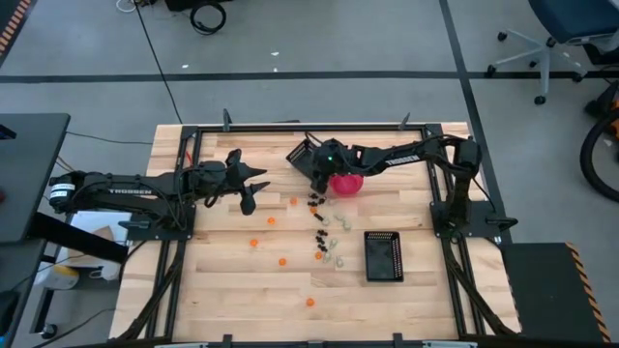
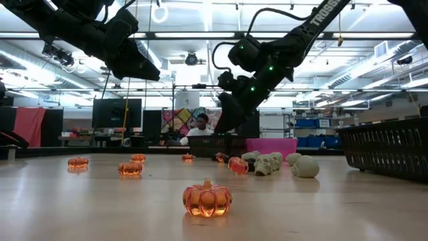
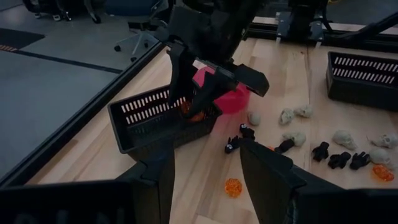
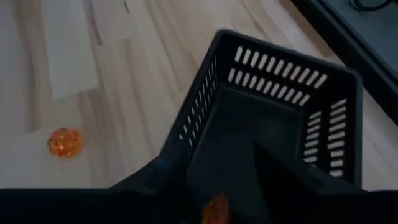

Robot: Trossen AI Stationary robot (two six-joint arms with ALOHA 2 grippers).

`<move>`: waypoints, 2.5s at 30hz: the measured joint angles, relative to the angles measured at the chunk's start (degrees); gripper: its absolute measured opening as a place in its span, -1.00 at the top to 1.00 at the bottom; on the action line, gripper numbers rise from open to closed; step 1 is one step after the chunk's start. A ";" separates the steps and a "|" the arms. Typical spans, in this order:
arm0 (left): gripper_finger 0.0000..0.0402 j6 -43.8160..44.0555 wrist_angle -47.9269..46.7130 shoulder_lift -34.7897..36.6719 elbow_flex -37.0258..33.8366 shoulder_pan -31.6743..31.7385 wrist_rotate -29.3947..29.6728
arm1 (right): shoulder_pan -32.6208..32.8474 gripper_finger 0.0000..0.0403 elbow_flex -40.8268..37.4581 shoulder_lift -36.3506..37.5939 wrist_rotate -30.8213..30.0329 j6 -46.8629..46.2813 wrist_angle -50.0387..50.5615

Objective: Sort Halloween decoration
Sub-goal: Put the orange pumpkin toy into the top black bin

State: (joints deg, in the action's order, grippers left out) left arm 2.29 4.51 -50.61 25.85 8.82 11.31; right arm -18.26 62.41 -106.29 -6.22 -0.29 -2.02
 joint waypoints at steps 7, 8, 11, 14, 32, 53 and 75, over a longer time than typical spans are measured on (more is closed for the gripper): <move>0.23 -0.09 -0.04 0.00 0.00 0.00 0.00 | 5.00 -0.04 0.07 4.48 -5.79 1.82 -0.09; 0.23 -0.09 -0.04 -0.01 0.00 0.00 0.00 | 6.25 -0.04 0.07 4.82 -7.15 2.54 -0.13; 0.23 -0.09 0.03 -0.02 0.00 0.00 0.00 | 8.92 -0.04 0.07 4.51 -6.45 3.32 -4.14; 0.23 -0.09 0.81 0.00 0.00 0.00 0.02 | 10.45 -0.04 0.15 2.17 -2.46 3.52 -9.01; 0.23 -1.35 1.15 0.00 0.00 0.02 0.01 | 13.57 -0.03 3.78 -14.28 -2.64 -2.89 -20.14; 0.23 -0.51 1.43 -0.02 -0.02 0.02 0.00 | 13.84 -0.03 3.06 -14.57 -1.31 0.33 -13.90; 0.23 -0.53 1.69 -0.02 -0.02 0.02 0.02 | 15.30 0.24 3.06 -14.46 4.65 6.72 -13.93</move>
State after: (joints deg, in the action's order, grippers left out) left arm 1.76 6.20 -50.63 25.82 8.84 11.33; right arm -2.96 65.47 -120.75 -1.57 6.43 -15.96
